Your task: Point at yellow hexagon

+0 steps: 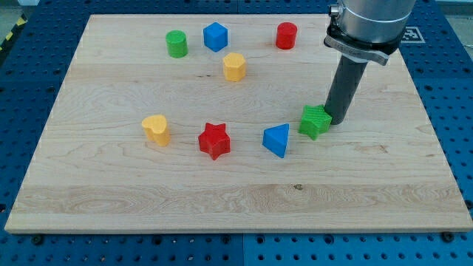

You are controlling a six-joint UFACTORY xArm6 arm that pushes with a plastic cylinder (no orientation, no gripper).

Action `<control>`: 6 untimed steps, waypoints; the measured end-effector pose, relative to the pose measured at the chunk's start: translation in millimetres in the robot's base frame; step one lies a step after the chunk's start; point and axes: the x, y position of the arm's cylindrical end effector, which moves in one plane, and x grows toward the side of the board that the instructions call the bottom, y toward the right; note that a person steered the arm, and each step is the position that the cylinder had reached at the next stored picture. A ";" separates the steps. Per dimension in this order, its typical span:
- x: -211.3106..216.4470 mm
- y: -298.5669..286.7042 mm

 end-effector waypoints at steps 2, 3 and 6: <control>-55.2 2.8; -99.7 -13.4; -148.5 -65.2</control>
